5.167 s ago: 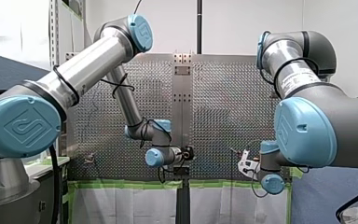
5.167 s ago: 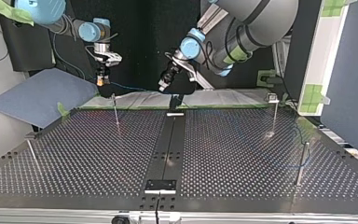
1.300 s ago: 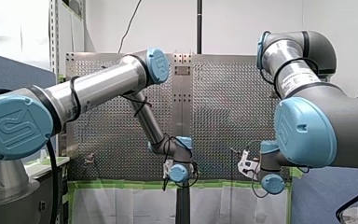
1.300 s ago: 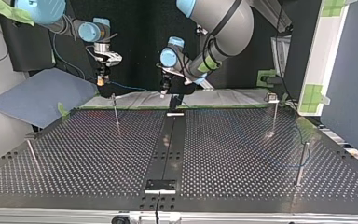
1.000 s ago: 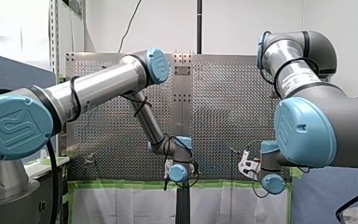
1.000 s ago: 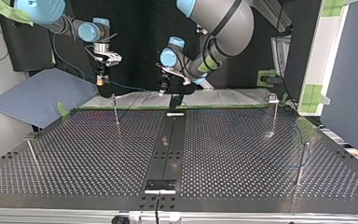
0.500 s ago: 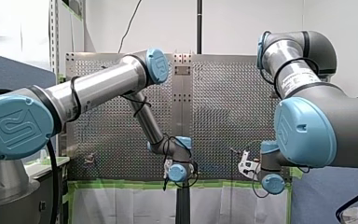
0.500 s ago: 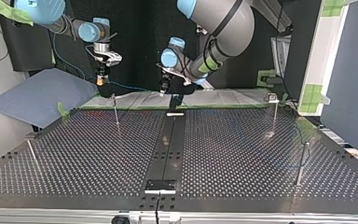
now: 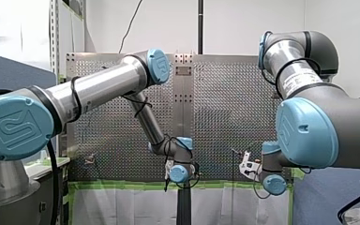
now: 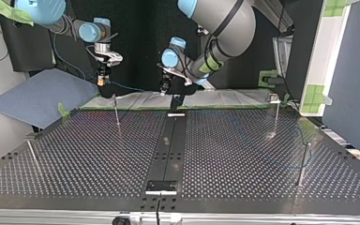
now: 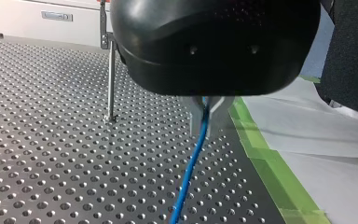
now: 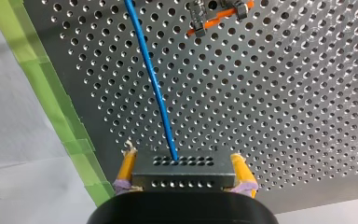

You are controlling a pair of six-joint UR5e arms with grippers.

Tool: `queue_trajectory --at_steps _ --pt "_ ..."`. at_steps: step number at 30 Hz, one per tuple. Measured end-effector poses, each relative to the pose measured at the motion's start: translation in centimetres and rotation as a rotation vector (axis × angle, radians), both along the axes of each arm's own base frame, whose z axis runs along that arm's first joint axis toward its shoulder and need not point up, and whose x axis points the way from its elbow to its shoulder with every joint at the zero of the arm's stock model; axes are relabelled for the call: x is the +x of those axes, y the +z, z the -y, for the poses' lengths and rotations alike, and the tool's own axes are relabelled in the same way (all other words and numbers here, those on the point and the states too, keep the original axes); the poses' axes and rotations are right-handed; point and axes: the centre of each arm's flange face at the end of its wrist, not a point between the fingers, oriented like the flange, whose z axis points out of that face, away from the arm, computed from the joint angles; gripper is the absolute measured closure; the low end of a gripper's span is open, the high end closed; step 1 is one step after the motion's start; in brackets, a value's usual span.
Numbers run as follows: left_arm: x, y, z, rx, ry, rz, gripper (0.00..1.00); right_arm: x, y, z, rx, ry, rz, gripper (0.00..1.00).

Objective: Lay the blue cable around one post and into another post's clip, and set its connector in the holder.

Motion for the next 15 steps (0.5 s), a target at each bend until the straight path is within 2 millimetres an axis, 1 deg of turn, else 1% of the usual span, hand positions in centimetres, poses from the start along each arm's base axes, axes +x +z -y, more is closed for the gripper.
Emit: queue_trajectory --at_steps 7,9,15 --pt "0.02 0.0 -0.02 0.001 -0.001 -0.001 0.92 -0.09 0.01 0.05 0.0 -0.002 0.0 1.0" --pt "0.0 -0.02 -0.04 0.001 -0.001 -0.002 1.0 -0.1 0.0 0.05 0.0 -0.002 0.0 1.0" --pt "-0.1 -0.01 0.1 -0.001 -0.005 -0.002 1.0 -0.13 0.0 0.06 0.0 -0.003 0.0 1.0"
